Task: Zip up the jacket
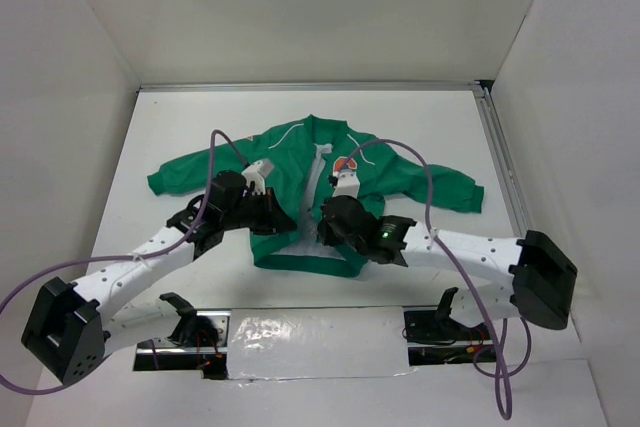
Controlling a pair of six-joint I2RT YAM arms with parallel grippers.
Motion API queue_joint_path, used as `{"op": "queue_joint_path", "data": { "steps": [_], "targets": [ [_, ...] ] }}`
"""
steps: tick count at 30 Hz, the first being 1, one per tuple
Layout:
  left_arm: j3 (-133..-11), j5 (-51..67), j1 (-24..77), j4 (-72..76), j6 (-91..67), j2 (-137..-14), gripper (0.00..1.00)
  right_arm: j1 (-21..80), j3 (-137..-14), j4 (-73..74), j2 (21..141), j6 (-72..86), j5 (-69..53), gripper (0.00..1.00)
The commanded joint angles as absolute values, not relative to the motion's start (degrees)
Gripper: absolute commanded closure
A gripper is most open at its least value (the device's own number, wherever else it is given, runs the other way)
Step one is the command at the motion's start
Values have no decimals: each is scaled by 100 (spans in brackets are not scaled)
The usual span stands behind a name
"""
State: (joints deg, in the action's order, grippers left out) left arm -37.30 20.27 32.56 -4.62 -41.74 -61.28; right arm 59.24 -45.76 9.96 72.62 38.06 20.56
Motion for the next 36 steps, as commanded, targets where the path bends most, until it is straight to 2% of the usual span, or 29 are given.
{"op": "queue_joint_path", "data": {
  "steps": [1, 7, 28, 36],
  "targets": [
    [-3981, 1863, 3278, -378, -4034, -6258, 100, 6047, -4641, 1636, 7497, 4174, 2979, 100],
    [-3850, 2188, 3331, 147, -4499, -6284, 100, 6038, -3815, 72, 6794, 5097, 2954, 100],
    [-4025, 563, 4157, 273, -5132, -6416, 100, 5959, -4430, 546, 6935, 5019, 2093, 100],
    [-3947, 527, 4166, 518, -4975, -6373, 100, 5801, -4342, 527, 6926, 4869, 1618, 100]
  ]
}}
